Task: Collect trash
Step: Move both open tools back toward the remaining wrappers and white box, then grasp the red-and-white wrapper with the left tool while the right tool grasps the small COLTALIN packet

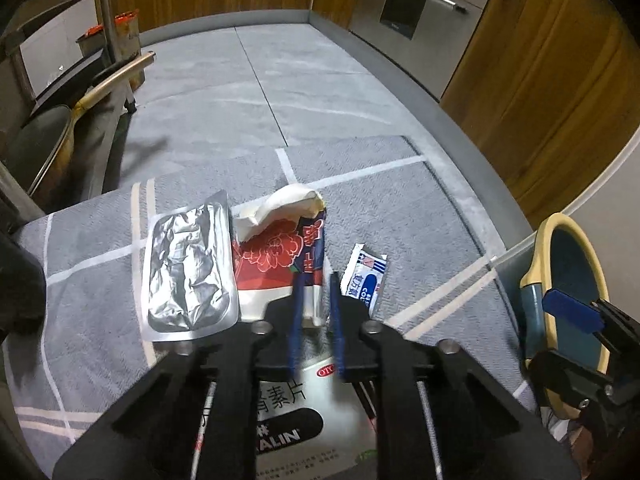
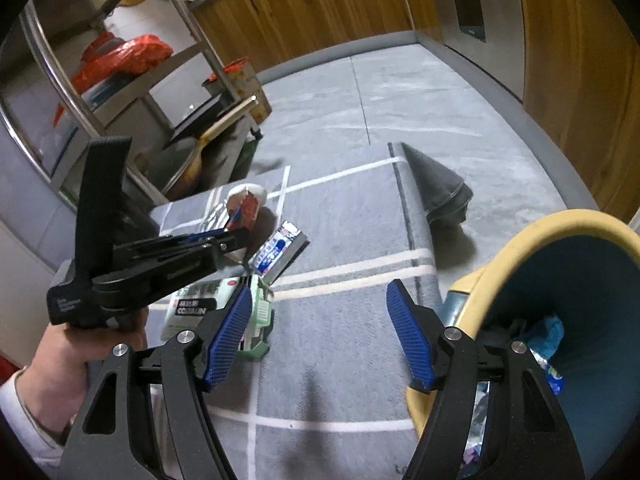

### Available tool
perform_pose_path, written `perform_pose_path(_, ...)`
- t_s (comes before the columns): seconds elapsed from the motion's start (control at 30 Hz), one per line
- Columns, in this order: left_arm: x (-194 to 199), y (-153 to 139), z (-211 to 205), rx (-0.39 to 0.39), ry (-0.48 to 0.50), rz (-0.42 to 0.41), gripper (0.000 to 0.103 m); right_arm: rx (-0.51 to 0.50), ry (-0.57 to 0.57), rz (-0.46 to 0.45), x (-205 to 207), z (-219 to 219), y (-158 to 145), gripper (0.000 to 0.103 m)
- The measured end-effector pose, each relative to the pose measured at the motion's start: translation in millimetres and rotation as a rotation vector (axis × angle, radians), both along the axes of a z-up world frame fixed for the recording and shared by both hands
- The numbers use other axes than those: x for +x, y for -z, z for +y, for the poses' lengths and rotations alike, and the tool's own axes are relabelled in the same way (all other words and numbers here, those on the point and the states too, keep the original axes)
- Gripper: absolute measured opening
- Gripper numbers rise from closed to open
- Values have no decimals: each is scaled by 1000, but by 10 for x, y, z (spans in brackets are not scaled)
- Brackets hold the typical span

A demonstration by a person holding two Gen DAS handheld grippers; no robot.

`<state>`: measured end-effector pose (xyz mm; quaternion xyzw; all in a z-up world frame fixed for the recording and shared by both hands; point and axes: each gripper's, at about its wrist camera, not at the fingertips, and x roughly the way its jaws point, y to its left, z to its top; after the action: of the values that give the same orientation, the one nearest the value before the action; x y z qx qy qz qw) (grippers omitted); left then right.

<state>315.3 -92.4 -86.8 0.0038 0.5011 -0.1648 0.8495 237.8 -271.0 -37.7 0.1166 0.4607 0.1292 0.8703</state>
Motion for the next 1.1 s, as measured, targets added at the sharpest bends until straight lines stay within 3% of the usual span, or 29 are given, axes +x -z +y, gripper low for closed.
perform_pose_path(0.13,2,-84,41,-21,-1,-26,5,17,3,11,76,24,43,71)
perform_pose_path(0.4,-32,-365,216,-241,-4,-25,5,55,27,50,262,123,211,71)
perform_pose_path(0.6,-75,-554,338,-359,-10,-34,5,69,27,68,429,318,312,71)
perform_pose_path(0.87,-122,-793,671,-376,-83,-100,5,-2,34,91,703,675,466,71)
perform_pose_path(1.0,-130,-846,802,-380,-112,-111,5,-97,21,68,796,889,519,70)
perform_pose_path(1.07,-125,-847,842,-386,-116,-109,5,-147,1,59,806,973,524,65)
perform_pose_path(1.1,-113,-847,846,-391,-116,-107,5,-188,-15,51,800,1021,528,56)
